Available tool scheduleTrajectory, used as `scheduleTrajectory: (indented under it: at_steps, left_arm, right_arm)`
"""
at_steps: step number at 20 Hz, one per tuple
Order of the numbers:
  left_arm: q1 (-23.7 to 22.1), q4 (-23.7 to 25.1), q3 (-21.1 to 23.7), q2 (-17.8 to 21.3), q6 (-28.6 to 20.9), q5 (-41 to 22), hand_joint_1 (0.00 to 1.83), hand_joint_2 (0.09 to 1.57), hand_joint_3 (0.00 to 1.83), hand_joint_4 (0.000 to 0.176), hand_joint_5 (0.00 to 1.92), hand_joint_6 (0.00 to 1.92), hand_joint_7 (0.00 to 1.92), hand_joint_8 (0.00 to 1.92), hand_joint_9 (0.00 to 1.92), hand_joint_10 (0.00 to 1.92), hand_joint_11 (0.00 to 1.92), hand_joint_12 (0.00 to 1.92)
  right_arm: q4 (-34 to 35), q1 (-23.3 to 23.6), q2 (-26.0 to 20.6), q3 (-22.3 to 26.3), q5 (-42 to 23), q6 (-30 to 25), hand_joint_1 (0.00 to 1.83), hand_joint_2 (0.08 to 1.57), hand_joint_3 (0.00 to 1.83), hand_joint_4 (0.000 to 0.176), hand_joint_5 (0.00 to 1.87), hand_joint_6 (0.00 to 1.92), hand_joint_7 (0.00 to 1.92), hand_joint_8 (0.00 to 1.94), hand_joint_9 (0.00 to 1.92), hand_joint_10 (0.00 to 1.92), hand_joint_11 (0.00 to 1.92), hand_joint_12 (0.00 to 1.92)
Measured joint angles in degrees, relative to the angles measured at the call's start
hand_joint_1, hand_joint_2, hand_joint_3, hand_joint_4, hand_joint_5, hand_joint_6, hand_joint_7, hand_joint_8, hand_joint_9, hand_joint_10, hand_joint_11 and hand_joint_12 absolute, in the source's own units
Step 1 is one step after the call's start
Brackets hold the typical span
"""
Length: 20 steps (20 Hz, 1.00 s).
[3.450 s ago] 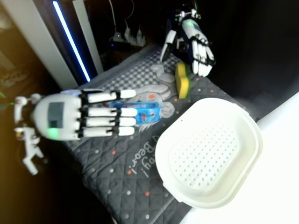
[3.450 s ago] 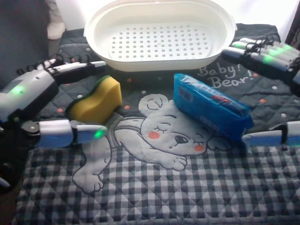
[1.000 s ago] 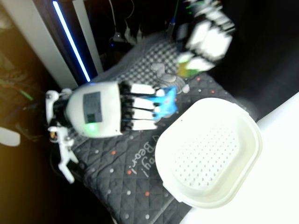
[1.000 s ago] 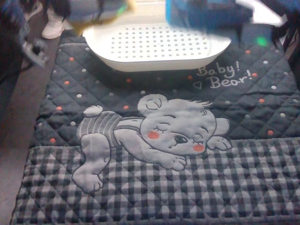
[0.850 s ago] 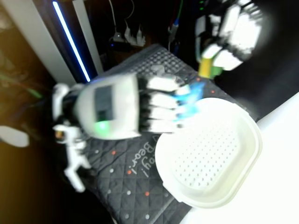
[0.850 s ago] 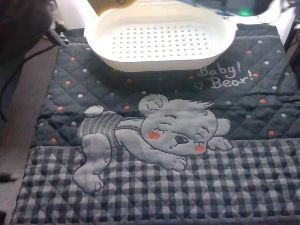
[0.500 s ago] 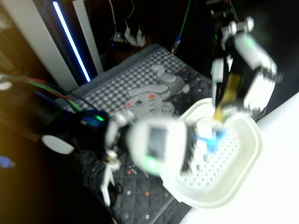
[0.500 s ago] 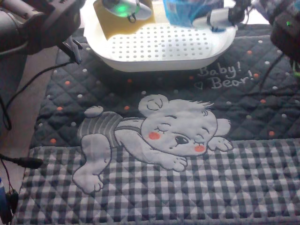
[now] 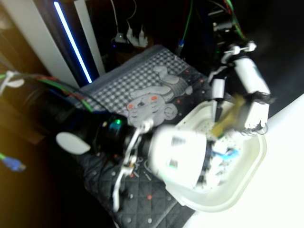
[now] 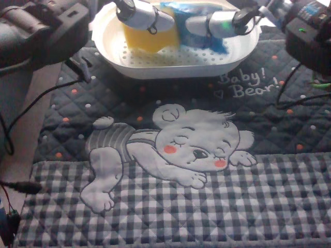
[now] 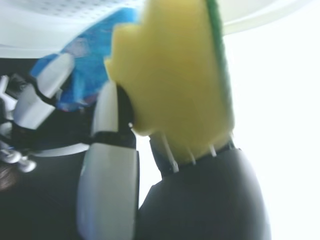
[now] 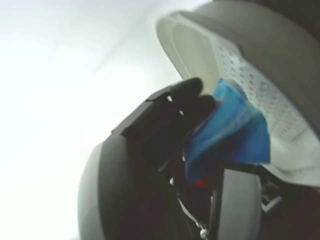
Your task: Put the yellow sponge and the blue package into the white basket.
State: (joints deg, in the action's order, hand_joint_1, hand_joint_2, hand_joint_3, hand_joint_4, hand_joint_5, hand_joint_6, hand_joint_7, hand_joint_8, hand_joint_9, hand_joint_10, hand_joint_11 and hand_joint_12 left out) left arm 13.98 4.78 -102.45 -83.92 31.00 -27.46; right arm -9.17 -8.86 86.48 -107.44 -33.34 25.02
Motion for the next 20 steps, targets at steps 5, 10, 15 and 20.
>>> scheduleTrajectory:
  at_steps: [5, 10, 15, 20]
  left_arm:
    - [4.57, 0.07, 10.54, 7.26, -0.31, -11.39, 1.0, 0.95, 0.0, 0.176, 0.3, 0.01, 0.2, 0.01, 0.17, 0.0, 0.0, 0.55]
    - [14.32, -0.9, 22.51, 17.97, 1.22, -20.68, 0.89, 0.91, 0.0, 0.173, 0.24, 0.0, 0.12, 0.0, 0.1, 0.0, 0.0, 0.3]
    - [24.0, -2.91, 33.48, 27.5, 4.13, -33.55, 0.45, 1.05, 0.01, 0.141, 0.09, 0.0, 0.01, 0.0, 0.0, 0.0, 0.0, 0.21]
    - [35.71, -5.29, 41.68, 32.85, 5.7, -45.51, 0.54, 1.04, 0.0, 0.09, 0.01, 0.0, 0.0, 0.0, 0.01, 0.0, 0.0, 0.49]
  right_arm:
    - [-1.51, -0.17, -8.83, 10.29, -8.9, -0.2, 0.18, 1.28, 0.0, 0.176, 0.09, 0.01, 0.14, 0.01, 0.13, 0.0, 0.01, 0.25]
    - [-0.44, -11.52, -18.27, 21.49, -23.45, -0.33, 0.28, 1.17, 0.0, 0.176, 0.1, 0.0, 0.14, 0.0, 0.1, 0.0, 0.0, 0.24]
    - [2.6, -21.55, -27.54, 30.91, -36.3, -0.31, 0.19, 1.25, 0.01, 0.151, 0.07, 0.0, 0.14, 0.0, 0.06, 0.01, 0.0, 0.2]
    - [7.82, -36.92, -30.6, 37.73, -47.5, -0.35, 0.32, 1.17, 0.0, 0.176, 0.07, 0.01, 0.06, 0.01, 0.02, 0.01, 0.0, 0.0]
